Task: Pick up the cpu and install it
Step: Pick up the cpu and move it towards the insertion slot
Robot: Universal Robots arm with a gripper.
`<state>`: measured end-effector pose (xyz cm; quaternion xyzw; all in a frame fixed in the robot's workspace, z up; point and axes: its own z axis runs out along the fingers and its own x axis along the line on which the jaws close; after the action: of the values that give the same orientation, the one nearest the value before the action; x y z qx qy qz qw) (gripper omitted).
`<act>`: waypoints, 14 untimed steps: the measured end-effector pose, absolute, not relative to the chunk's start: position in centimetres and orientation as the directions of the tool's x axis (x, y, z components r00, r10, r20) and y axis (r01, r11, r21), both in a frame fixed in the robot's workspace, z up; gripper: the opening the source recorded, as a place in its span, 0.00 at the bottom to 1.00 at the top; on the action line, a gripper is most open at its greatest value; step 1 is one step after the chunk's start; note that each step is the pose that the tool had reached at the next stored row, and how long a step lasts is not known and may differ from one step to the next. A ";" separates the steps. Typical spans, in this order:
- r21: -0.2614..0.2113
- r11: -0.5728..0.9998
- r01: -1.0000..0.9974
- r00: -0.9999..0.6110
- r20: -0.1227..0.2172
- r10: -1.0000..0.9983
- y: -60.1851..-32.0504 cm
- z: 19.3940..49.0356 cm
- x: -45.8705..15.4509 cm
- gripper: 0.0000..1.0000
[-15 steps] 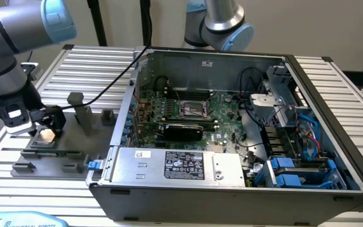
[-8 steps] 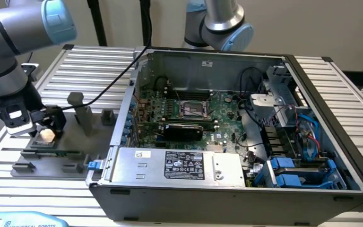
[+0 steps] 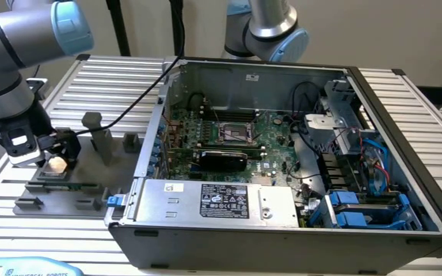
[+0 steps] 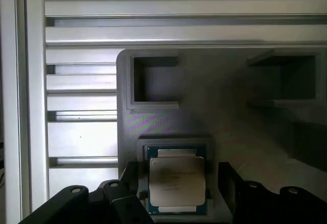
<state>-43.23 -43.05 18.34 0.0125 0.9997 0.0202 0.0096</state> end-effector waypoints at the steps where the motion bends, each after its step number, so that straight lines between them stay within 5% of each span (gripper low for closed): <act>1: 0.041 0.999 0.025 -1.000 -0.019 0.025 -43.1 18.3 -43.2 0.73; 14: 0.031 0.999 0.025 -1.000 -0.013 0.025 -43.2 18.4 -43.2 0.73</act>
<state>-43.25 -43.15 18.39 0.0125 0.9998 0.0153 0.0067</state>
